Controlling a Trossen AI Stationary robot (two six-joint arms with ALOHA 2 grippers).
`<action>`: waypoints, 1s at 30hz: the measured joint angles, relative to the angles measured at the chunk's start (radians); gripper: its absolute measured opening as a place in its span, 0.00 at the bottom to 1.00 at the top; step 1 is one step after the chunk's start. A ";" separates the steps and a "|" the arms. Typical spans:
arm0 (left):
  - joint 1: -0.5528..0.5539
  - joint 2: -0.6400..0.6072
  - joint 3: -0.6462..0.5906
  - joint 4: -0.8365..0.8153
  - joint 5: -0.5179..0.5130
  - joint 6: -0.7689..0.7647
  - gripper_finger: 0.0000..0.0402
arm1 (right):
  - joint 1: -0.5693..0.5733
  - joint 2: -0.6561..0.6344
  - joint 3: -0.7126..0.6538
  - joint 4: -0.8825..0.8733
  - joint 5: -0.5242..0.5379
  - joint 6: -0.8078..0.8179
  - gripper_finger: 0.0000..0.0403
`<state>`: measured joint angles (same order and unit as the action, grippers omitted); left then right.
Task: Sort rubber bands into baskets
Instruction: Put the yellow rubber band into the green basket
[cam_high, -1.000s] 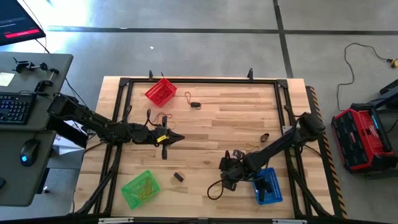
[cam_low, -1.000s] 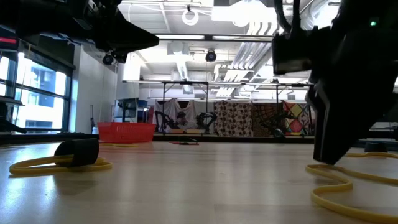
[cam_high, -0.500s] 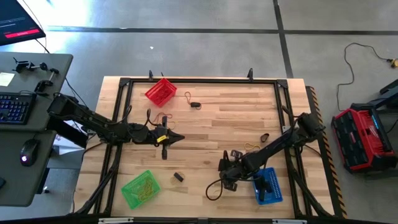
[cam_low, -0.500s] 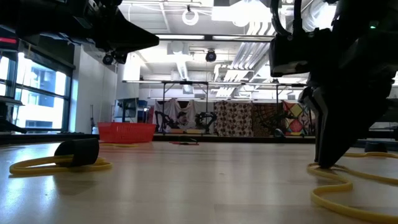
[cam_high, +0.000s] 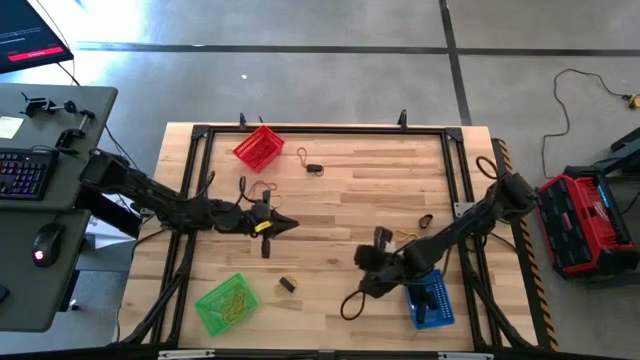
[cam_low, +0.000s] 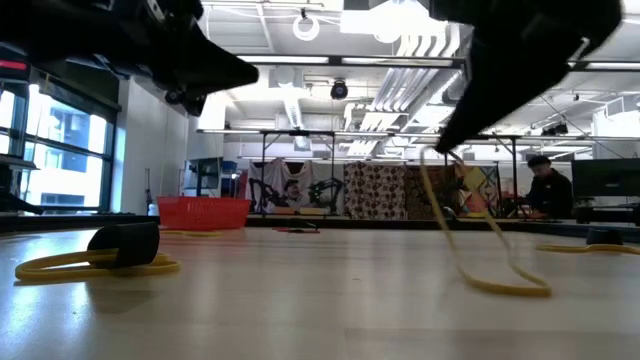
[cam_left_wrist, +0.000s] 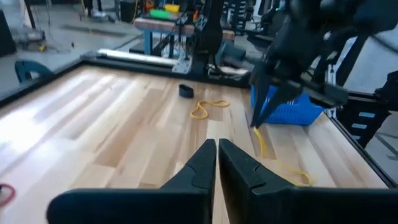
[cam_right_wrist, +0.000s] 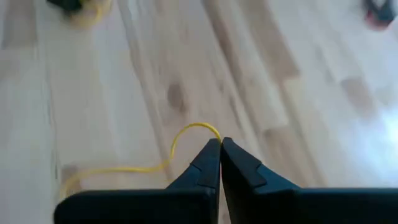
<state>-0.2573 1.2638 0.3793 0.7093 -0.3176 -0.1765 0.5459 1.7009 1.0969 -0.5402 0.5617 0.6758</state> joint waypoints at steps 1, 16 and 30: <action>0.000 0.017 0.008 -0.001 -0.001 -0.009 0.04 | 0.000 -0.001 0.000 0.018 0.024 -0.020 0.00; -0.048 0.364 0.286 0.031 -0.009 0.030 0.29 | -0.005 -0.001 0.001 0.216 0.219 -0.200 0.00; -0.047 0.525 0.427 0.019 0.031 0.013 0.30 | 0.005 -0.003 0.002 0.290 0.250 -0.269 0.00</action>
<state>-0.3046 1.7885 0.8062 0.7280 -0.2868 -0.1636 0.5512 1.6981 1.0985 -0.2504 0.8121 0.4064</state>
